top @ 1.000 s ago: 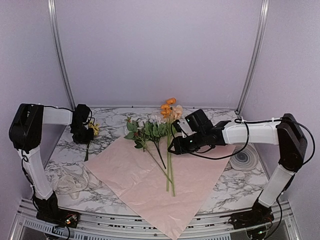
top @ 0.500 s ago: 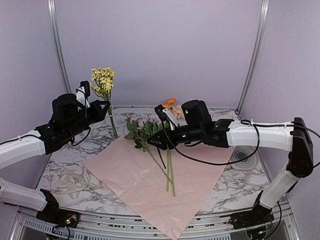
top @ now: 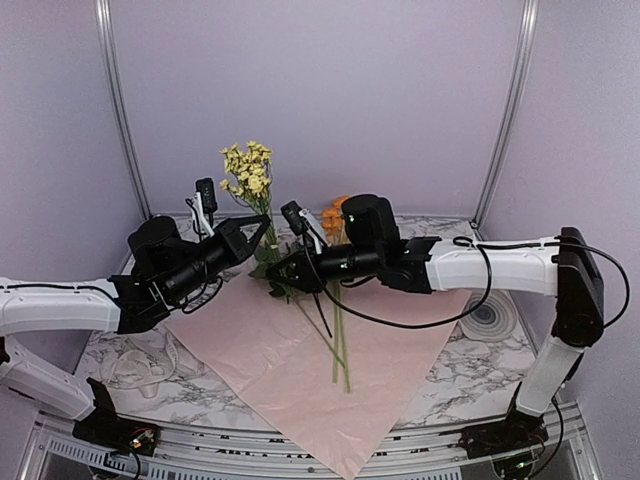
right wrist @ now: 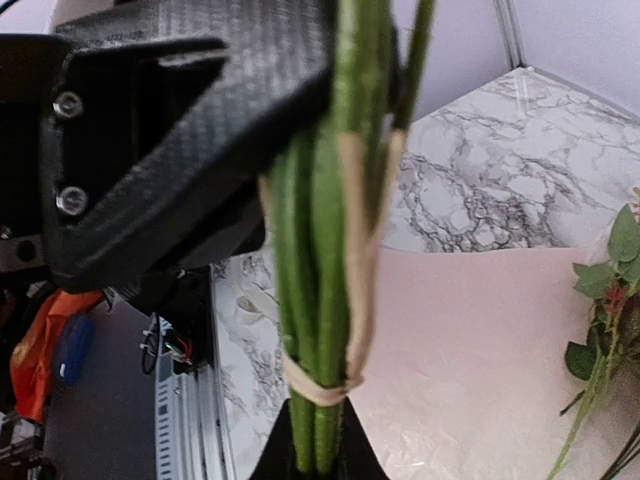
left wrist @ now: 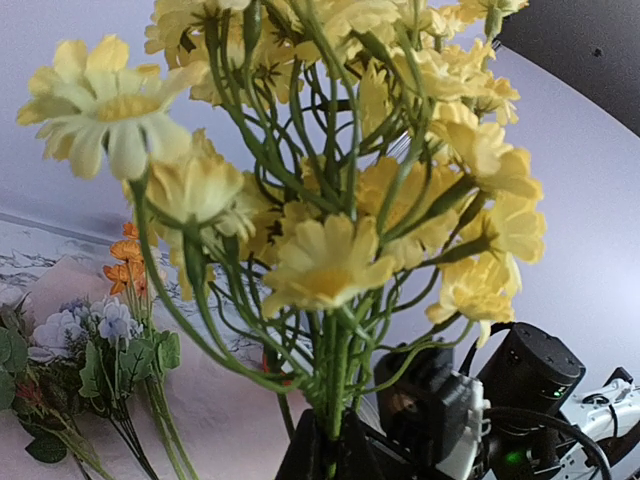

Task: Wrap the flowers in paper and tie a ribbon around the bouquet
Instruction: Pass from the left arm to the right, then place the fake flower on the flattened wrapping paper.

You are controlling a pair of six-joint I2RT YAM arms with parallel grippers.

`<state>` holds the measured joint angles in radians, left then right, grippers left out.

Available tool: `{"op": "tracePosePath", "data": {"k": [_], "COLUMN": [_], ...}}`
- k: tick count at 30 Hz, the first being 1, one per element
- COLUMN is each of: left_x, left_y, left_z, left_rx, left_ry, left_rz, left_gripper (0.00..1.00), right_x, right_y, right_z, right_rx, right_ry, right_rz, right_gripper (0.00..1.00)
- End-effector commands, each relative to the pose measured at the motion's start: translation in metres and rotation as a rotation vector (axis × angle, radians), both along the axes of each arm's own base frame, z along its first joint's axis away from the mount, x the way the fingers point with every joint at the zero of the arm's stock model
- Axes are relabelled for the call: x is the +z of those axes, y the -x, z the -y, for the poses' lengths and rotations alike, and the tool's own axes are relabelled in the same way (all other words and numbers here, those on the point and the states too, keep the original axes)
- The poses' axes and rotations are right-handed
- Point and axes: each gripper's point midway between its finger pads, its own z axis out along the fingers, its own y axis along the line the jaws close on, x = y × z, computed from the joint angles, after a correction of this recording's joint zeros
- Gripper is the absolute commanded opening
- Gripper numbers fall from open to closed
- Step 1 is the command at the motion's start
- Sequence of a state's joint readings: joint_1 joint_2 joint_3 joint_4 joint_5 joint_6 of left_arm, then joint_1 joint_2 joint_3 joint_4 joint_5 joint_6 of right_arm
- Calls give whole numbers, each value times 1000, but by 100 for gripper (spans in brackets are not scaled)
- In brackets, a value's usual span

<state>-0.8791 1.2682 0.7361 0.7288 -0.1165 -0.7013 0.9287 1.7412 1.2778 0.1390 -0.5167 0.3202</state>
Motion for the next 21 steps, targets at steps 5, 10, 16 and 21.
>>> {"op": "tracePosePath", "data": {"k": [5, 10, 16, 21], "left_x": [-35, -107, -163, -206], "left_y": [-16, -31, -18, -5], "left_z": [-12, -72, -110, -128], "left_rx": [126, 459, 556, 556], "left_ry": [-10, -356, -508, -561], "left_rz": [-120, -348, -495, -613], "left_gripper": [72, 98, 99, 99], "right_x": [-14, -98, -173, -194], "right_y": [-30, -48, -40, -45], "right_z": [26, 73, 105, 108], "right_rx": [-188, -364, -395, -412], "right_ry": [80, 375, 644, 710], "right_rz": [-76, -173, -235, -228], "right_gripper": [0, 0, 0, 0]}}
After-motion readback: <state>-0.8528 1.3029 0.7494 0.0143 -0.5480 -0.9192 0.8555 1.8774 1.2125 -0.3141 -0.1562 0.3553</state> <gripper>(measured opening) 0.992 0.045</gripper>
